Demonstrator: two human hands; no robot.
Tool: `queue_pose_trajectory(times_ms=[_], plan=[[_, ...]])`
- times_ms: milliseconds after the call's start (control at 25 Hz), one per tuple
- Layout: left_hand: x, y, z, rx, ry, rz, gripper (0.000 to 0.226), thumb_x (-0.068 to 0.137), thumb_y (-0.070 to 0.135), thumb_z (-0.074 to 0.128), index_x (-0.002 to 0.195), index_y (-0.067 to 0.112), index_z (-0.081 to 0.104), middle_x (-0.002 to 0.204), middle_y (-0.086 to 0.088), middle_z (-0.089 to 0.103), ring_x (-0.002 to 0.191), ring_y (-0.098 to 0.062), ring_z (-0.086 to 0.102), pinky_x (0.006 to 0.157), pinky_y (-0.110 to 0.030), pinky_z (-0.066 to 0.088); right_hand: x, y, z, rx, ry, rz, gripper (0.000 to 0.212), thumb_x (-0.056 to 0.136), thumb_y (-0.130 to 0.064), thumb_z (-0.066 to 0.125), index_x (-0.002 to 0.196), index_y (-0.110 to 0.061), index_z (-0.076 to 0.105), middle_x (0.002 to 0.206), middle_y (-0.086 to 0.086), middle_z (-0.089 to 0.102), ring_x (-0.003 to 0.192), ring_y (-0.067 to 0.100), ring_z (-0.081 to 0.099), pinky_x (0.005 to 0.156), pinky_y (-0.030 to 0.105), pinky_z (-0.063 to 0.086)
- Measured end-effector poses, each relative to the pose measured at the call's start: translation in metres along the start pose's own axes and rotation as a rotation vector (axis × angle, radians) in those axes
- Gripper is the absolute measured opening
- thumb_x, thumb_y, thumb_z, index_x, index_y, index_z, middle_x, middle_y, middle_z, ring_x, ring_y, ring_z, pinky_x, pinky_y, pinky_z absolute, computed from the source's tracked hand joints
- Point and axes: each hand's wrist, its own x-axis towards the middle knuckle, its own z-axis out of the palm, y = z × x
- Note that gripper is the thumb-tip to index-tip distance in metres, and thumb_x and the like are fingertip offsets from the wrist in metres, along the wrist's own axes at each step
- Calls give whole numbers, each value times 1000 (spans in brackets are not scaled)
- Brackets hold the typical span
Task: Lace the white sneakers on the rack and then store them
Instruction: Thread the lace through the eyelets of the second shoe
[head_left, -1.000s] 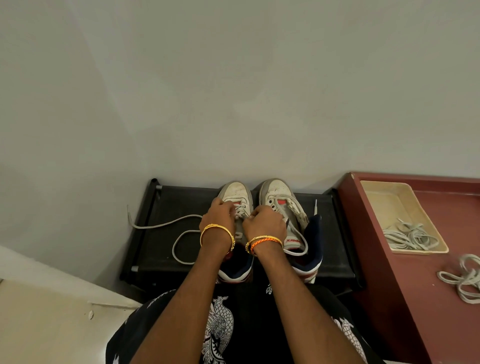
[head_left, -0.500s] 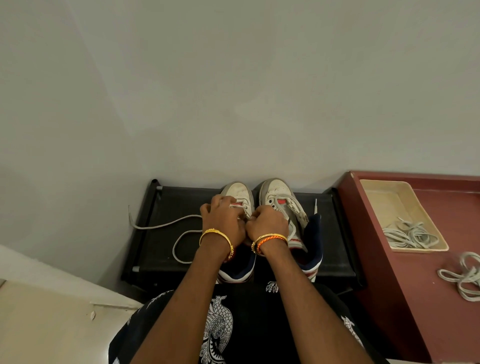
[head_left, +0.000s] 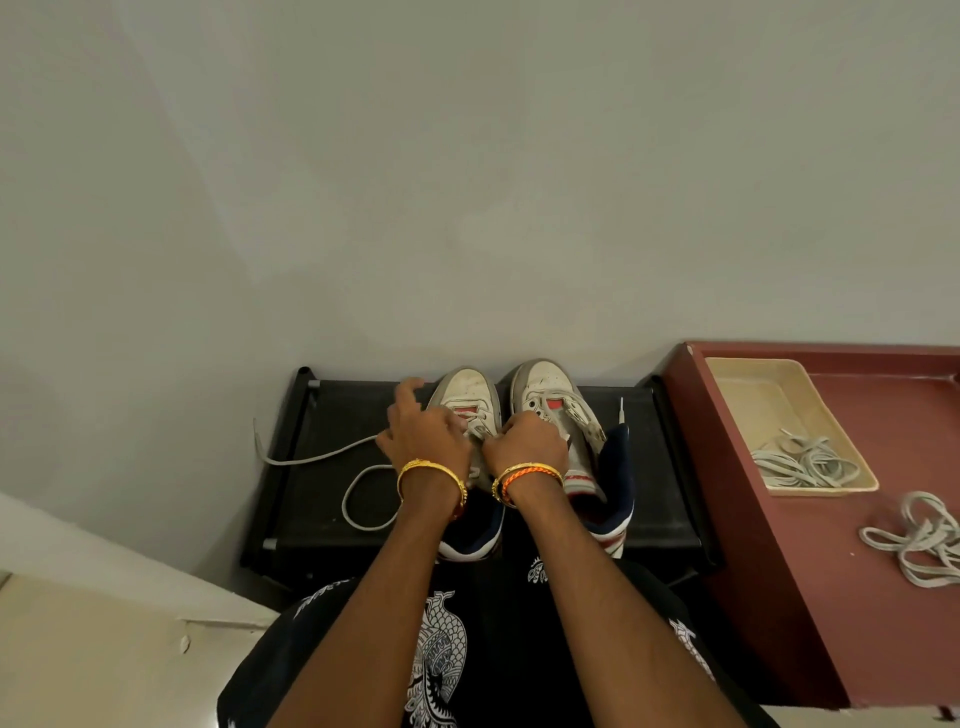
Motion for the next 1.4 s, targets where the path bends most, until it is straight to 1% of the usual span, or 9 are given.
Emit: queue_pose_trajectory(times_ms=[160, 320, 400, 480, 560, 640, 880, 1200, 1400], plan=[[2, 2, -14, -695, 188, -451, 8, 92, 12, 56, 87, 6, 58, 117, -15, 50, 106, -26, 55, 84, -18, 38, -4, 1, -3, -15, 14, -2, 30, 84, -27, 63, 107, -9, 65, 108, 13, 66, 101, 30, 61, 79, 33, 50], [22, -12, -39, -1373, 202, -884, 20, 99, 8, 38, 113, 7, 53, 128, -19, 54, 115, -29, 57, 89, -32, 49, -7, -1, -1, -102, 33, -52, 33, 86, -28, 62, 113, -8, 60, 115, 14, 61, 107, 30, 58, 85, 35, 49], [22, -16, -37, -1096, 128, -709, 5, 97, 9, 44, 98, 11, 48, 113, -15, 61, 103, -30, 61, 82, -32, 52, -7, 0, -3, -114, 29, -76, 31, 88, -26, 60, 113, -8, 60, 114, 13, 63, 106, 29, 59, 84, 33, 48], [16, -17, -25, -414, 5, -217, 12, 90, 22, 57, 99, 16, 52, 95, -3, 59, 99, -27, 57, 89, -41, 46, -6, 1, -4, -110, 27, -88, 27, 89, -22, 57, 111, -8, 61, 112, 13, 65, 105, 29, 60, 83, 32, 47], [8, -13, -14, 226, -156, 167, 27, 86, 39, 59, 110, 26, 61, 117, -1, 52, 117, -24, 43, 101, -46, 30, -6, 1, -5, -112, 27, -88, 25, 89, -20, 54, 110, -9, 62, 111, 12, 65, 104, 30, 60, 82, 32, 47], [4, -3, -6, 451, -254, 282, 34, 89, 42, 56, 121, 30, 60, 136, -2, 42, 129, -25, 29, 106, -48, 21, -6, 1, -5, -107, 32, -81, 24, 88, -19, 54, 109, -10, 62, 110, 12, 66, 103, 29, 60, 82, 33, 47], [3, 7, -1, 353, -196, 172, 27, 90, 34, 58, 115, 27, 66, 144, 1, 34, 132, -22, 25, 106, -44, 19, -7, 0, -6, -78, 24, -54, 31, 88, -28, 60, 112, -8, 60, 112, 12, 65, 105, 29, 60, 83, 33, 48], [8, -10, -27, -339, 354, -148, 9, 75, 10, 73, 74, 17, 68, 132, 0, 41, 116, -19, 46, 103, -46, 25, -9, 0, -7, -57, 11, -14, 41, 86, -33, 66, 116, -7, 57, 117, 14, 62, 109, 30, 58, 85, 34, 49], [24, -22, -45, -937, 734, -399, 4, 89, 4, 58, 92, 7, 56, 115, -5, 39, 93, -23, 59, 78, -15, 51, -8, 1, -5, -55, 10, 1, 42, 86, -29, 67, 119, -7, 55, 118, 13, 61, 109, 28, 59, 86, 34, 50]])
